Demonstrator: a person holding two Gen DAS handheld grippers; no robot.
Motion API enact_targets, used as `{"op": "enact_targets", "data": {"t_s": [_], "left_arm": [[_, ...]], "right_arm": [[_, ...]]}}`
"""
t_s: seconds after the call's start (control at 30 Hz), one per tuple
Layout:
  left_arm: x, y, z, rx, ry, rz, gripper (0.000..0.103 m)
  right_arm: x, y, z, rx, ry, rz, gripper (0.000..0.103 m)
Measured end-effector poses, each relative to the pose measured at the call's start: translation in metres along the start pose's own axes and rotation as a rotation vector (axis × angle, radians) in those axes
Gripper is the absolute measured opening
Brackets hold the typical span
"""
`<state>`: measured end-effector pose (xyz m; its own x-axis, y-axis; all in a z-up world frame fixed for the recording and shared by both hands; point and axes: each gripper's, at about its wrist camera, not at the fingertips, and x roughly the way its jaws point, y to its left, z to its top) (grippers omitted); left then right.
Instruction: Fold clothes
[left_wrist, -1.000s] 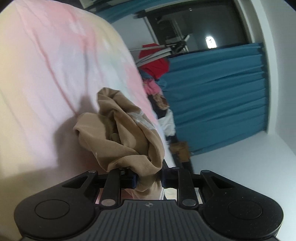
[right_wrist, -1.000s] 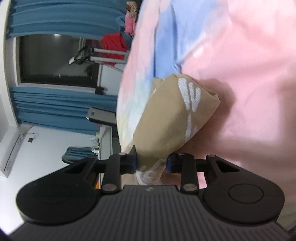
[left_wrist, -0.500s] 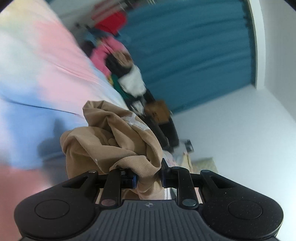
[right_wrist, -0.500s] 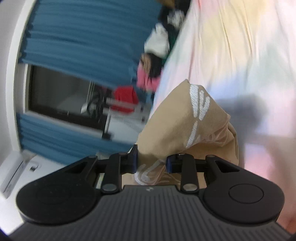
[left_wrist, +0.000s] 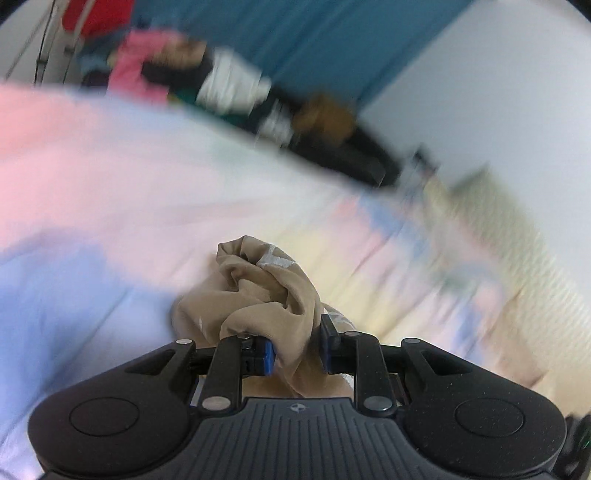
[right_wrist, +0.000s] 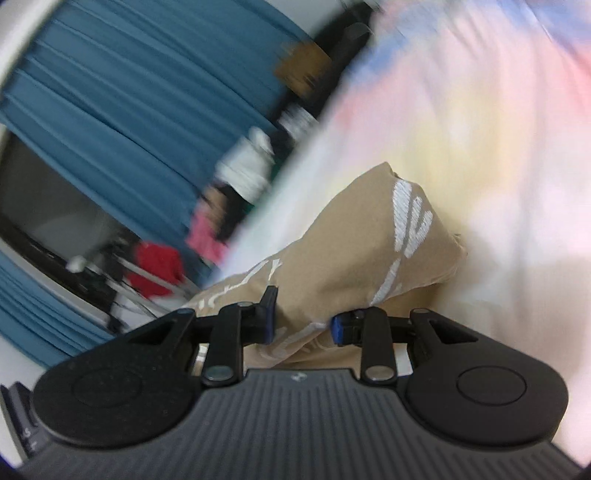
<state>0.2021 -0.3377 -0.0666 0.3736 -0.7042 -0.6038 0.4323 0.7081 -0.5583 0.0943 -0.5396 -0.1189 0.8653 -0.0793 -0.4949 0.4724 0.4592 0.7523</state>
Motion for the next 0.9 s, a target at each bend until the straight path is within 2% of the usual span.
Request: {"op": "enact_targets", "data": {"t_s": [0.03,0.1,0.17,0.2,0.23,0.3,0.37,0.47,0.53,0.7,0.77,0.83,0.9], "left_arm": [[0.014,-0.001,-0.001,0.030,0.023,0.017,0.025],[0.021,0.018,-0.022,0.085,0.048,0.044,0.026],[0.018,0.028,-0.037,0.170,0.056,0.063,0.030],[0.017,0.033,-0.044,0.212,0.060,0.072,0.035],[0.016,0.037,-0.045,0.238,0.055,0.083,0.040],[0.014,0.034,-0.044,0.277,0.033,0.100,0.044],[0.006,0.025,-0.044,0.315,0.022,0.122,0.047],[-0.020,0.003,-0.046,0.363,0.013,0.154,0.062],[-0.045,-0.016,-0.045,0.389,-0.017,0.162,0.084],[-0.108,-0.062,-0.045,0.452,-0.090,0.181,0.090],[-0.133,-0.080,-0.044,0.478,-0.119,0.189,0.093],[-0.158,-0.097,-0.050,0.501,-0.152,0.190,0.103],[-0.183,-0.113,-0.057,0.525,-0.184,0.192,0.103]], "right_arm": [[0.005,-0.013,-0.013,0.009,0.027,-0.014,0.031],[0.010,-0.036,-0.038,0.026,0.076,-0.030,0.031],[0.009,-0.047,-0.060,0.031,0.100,-0.030,0.031],[0.009,-0.050,-0.067,0.044,0.108,-0.025,0.031],[0.008,-0.052,-0.071,0.058,0.113,-0.019,0.031],[0.010,-0.051,-0.071,0.060,0.122,-0.018,0.032],[0.003,-0.046,-0.065,0.081,0.138,-0.054,0.035],[-0.014,-0.034,-0.056,0.093,0.159,-0.131,0.036],[-0.033,-0.019,-0.053,0.054,0.163,-0.188,0.036],[-0.082,0.023,-0.044,-0.101,0.147,-0.187,0.036],[-0.112,0.033,-0.039,-0.168,0.117,-0.180,0.036],[-0.135,0.047,-0.032,-0.222,0.080,-0.164,0.036],[-0.158,0.061,-0.035,-0.290,0.045,-0.149,0.037]]}}
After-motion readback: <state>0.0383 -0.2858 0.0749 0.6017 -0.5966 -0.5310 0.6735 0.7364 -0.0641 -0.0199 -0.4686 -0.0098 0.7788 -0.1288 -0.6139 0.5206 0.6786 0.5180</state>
